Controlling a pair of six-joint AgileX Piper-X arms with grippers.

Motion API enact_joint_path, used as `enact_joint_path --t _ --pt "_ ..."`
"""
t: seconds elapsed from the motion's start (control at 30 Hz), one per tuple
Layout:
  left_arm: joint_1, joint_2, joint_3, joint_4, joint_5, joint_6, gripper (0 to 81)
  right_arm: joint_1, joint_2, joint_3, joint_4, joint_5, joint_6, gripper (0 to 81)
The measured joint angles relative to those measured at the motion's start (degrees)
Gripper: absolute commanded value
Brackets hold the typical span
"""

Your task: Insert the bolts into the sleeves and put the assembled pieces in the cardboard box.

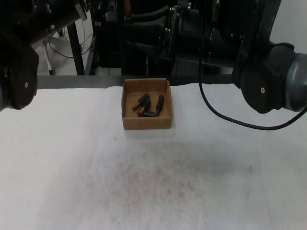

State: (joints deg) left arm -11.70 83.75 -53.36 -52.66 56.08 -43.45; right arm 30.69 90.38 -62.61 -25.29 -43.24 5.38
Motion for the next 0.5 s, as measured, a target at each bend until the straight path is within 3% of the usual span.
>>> enact_joint_path --t 0.5 --pt "0.0 0.0 0.3 0.9 2.4 1.5 0.2 0.0 0.0 0.0 0.0 0.0 0.0 0.8"
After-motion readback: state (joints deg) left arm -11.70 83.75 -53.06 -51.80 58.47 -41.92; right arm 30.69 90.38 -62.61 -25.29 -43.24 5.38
